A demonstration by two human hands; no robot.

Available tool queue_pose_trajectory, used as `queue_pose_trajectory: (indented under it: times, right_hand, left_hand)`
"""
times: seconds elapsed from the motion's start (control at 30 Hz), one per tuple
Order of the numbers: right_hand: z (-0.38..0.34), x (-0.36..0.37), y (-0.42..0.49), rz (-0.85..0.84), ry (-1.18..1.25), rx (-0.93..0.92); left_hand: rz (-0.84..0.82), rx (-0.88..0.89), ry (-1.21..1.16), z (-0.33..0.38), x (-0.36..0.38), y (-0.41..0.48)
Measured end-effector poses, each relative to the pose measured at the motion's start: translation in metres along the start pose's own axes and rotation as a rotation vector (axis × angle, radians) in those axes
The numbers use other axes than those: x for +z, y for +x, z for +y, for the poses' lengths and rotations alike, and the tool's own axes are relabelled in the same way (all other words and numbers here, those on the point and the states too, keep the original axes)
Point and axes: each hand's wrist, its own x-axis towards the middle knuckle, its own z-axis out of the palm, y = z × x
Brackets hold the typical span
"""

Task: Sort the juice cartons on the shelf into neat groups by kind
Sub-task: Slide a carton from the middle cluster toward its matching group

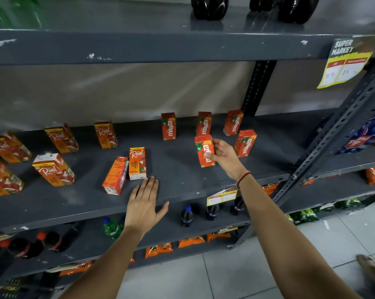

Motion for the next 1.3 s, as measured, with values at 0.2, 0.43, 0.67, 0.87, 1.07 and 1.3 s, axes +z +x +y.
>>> queue_pose_trajectory:
  times: [0.2,0.43,0.67,0.87,1.07,1.3]
  right_hand:
    - [0.008,-0.026,0.023,0.021,-0.108,0.048]
    - [0.011,-0.026,0.030,-0.017,-0.100,0.091]
    - [0.017,-0.027,0.030,-0.043,-0.150,0.142]
    - [0.032,-0.012,0.012,0.248,-0.093,0.149]
    - [0.030,0.045,-0.024,0.870,-0.048,-0.042]
    - [0.012,0.141,-0.013,0.140,-0.356,0.021]
  left_hand:
    - [-0.027,-0.005,-0.020,-0.001,-0.003,0.001]
    - [0.003,-0.012,-0.043,-0.002,0.003,0.000]
    - [0.024,-0.017,-0.057,-0.001,0.003,0.000]
    - [0.012,-0.012,-0.031,-0.001,0.000,0.000]
    - [0.010,0.002,-0.006,-0.003,-0.001,-0.001]
    - [0.020,-0.005,0.000,-0.023,-0.001,-0.019]
